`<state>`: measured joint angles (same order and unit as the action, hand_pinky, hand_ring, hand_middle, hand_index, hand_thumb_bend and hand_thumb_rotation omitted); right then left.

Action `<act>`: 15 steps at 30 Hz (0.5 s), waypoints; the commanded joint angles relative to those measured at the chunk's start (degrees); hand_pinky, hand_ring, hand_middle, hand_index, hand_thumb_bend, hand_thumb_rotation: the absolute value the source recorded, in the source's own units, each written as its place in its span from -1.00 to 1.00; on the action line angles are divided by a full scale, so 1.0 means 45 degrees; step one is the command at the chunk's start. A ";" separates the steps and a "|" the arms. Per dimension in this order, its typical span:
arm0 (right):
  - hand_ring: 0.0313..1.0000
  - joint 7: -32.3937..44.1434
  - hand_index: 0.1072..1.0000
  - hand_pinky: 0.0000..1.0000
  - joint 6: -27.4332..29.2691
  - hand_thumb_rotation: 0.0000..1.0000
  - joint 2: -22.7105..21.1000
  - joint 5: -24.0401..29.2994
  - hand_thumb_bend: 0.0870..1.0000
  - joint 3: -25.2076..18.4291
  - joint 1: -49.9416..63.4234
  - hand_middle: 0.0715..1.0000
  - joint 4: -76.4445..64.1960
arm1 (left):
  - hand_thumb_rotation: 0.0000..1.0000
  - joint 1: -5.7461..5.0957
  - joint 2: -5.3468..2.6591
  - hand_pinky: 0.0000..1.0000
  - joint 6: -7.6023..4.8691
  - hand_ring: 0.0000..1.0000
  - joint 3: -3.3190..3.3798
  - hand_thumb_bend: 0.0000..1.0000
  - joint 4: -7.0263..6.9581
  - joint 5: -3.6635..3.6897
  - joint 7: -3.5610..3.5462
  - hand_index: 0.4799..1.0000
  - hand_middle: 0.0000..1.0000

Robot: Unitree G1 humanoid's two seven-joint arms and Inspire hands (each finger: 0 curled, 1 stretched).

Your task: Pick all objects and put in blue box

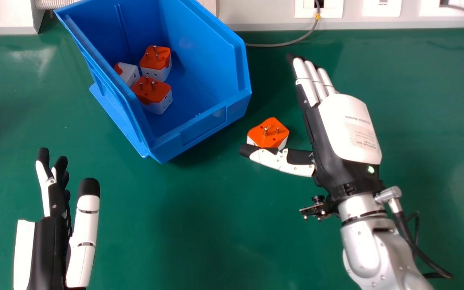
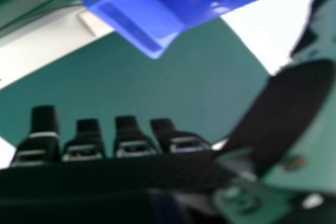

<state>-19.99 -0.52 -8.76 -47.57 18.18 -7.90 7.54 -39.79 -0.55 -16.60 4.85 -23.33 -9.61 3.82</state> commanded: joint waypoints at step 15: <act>1.00 -0.0218 1.00 0.99 -0.2944 0.31 0.0758 -0.0724 0.41 0.0691 -0.0714 1.00 0.0820 | 1.00 -0.0133 0.0020 1.00 -0.0207 1.00 0.0000 -0.02 -0.0202 -0.0076 0.0067 1.00 1.00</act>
<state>-20.48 -13.09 -5.55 -50.08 21.10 -9.39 11.82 -39.95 -0.63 -16.62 4.89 -23.02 -9.60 3.84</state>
